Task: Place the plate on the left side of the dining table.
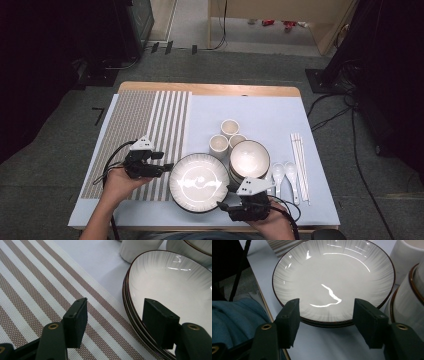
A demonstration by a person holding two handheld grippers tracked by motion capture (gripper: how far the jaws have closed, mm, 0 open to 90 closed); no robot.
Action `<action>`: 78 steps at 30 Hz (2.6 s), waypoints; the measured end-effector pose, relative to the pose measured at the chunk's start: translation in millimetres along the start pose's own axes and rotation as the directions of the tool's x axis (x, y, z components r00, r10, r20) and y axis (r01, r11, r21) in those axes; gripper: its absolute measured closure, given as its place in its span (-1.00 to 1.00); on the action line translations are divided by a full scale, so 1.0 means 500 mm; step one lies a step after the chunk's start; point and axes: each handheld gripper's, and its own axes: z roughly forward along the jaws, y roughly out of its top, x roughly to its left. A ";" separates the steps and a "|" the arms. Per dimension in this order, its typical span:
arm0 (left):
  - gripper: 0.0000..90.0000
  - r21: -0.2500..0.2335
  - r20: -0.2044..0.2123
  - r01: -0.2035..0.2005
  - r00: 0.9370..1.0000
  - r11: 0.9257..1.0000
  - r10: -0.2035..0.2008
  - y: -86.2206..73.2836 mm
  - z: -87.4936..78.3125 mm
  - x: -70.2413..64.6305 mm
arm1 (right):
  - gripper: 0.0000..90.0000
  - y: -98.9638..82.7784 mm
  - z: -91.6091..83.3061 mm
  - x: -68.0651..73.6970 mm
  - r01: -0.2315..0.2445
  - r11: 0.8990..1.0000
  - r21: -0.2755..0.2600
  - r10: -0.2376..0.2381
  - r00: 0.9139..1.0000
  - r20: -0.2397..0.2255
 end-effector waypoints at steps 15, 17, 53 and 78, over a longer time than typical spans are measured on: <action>-0.16 0.007 0.005 -0.005 1.000 1.000 0.005 0.001 0.003 -0.003 | -0.10 -0.003 0.022 0.009 0.007 1.000 0.026 -0.008 1.000 0.020; -0.16 0.009 0.005 -0.006 1.000 1.000 0.006 0.001 0.004 -0.004 | -0.09 -0.004 0.023 0.010 0.020 0.999 0.027 -0.021 0.999 0.029; -0.16 0.024 0.014 -0.005 1.000 1.000 0.004 0.002 0.010 -0.007 | -0.06 -0.008 0.023 0.014 0.062 0.996 0.062 -0.068 0.993 0.099; -0.10 0.021 0.040 0.006 0.999 1.000 -0.007 0.012 0.016 -0.010 | -0.06 -0.006 0.029 0.013 0.063 0.996 0.056 -0.069 0.992 0.105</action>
